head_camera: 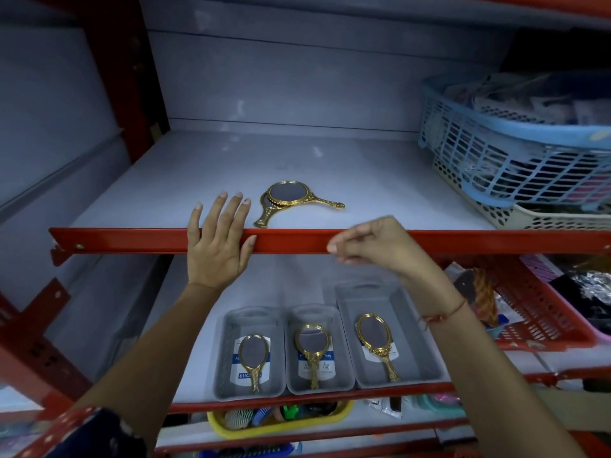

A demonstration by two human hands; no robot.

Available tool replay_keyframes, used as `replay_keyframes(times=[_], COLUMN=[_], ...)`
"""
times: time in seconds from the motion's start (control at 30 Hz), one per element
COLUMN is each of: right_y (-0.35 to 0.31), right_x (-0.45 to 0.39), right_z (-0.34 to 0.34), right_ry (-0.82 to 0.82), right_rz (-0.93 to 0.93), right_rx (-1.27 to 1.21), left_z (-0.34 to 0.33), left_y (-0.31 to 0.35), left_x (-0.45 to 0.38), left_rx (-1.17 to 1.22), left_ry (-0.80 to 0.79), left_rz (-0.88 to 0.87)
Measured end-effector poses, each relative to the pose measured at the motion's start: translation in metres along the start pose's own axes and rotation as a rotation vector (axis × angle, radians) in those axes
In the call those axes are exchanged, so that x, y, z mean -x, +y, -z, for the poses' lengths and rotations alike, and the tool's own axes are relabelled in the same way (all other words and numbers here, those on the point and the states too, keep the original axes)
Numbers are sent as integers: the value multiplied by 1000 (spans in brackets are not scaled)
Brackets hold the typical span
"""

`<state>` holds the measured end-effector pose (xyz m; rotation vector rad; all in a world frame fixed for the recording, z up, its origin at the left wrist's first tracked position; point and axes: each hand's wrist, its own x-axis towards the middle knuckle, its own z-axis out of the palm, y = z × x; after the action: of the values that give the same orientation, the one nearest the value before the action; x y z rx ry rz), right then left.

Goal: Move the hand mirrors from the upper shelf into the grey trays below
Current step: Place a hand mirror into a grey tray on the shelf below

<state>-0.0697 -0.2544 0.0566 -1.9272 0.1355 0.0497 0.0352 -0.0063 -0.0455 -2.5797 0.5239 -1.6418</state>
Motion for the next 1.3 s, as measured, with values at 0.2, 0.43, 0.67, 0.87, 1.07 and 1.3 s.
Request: replay_keyframes(times=[0.2,0.43,0.67,0.87,1.07,1.3], right_y=[-46,-49,-49,-50,-54,-30], right_x=[-61,-126,-141,-141,-104,-41], right_z=[2,1,-10,-5,3,10], right_ry=[201,120,12,-49,-33,-142], right_rz=[150,-30,-101,-174,-146,-103], right_rx=[265,807,772,567,210,-118], left_z=[0,0,-1,-2,-2,-2], left_y=[-1,-2,-2,-2,-3,-2], left_x=[-1,-1,-1,-1,1,0], left_rx=[-18,-24,-16,-14,-17,-14], left_ry=[-16,-21,-8,-7,-1,2], left_rz=[-6,-15,-19,-16,-17,-14])
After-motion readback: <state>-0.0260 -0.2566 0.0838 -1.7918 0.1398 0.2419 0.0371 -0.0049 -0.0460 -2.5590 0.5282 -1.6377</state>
